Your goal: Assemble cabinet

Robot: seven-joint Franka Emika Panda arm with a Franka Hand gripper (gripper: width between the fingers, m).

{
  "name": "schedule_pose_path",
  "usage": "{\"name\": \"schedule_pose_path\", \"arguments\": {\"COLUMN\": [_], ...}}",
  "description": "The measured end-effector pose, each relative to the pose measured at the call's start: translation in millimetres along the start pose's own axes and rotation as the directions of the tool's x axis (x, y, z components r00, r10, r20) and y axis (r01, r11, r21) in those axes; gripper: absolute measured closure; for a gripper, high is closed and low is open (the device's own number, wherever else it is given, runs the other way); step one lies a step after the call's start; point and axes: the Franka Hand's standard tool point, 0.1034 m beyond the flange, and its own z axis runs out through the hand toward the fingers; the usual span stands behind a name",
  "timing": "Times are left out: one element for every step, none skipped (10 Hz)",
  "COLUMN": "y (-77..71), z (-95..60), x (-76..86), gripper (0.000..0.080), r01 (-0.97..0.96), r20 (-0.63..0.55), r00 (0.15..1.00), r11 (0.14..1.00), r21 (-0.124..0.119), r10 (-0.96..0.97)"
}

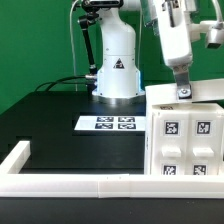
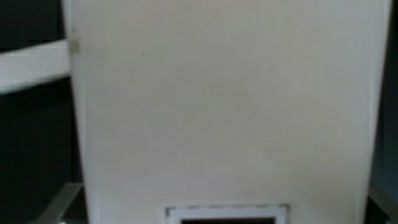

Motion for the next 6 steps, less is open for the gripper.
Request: {"name": "schedule_pose_path", "arguments": {"y": [0.5, 0.2, 0.3, 0.3, 0.6, 0.9], "z": [-0.1, -0.3, -0.3, -0.4, -0.1, 0.1], "x": [0.5, 0.8, 0.7, 0.9, 0.5, 0.4], "gripper": [0.0256, 0.0256, 0.0256, 0.0256, 0.0256, 0.0148], "r01": [-0.034, -0.081, -0.1, -0.117, -0.11, -0.105], "r20": [0.006, 0.017, 0.022, 0.024, 0.024, 0.024], "r00": [0.999, 0.997, 0.995, 0.993, 0.994, 0.994], "r11": [0.999, 0.997, 0.995, 0.993, 0.994, 0.994], "r21": [-0.011, -0.011, -0.014, -0.017, -0.015, -0.016], "r10": [0.034, 0.081, 0.1, 0.118, 0.111, 0.105]}}
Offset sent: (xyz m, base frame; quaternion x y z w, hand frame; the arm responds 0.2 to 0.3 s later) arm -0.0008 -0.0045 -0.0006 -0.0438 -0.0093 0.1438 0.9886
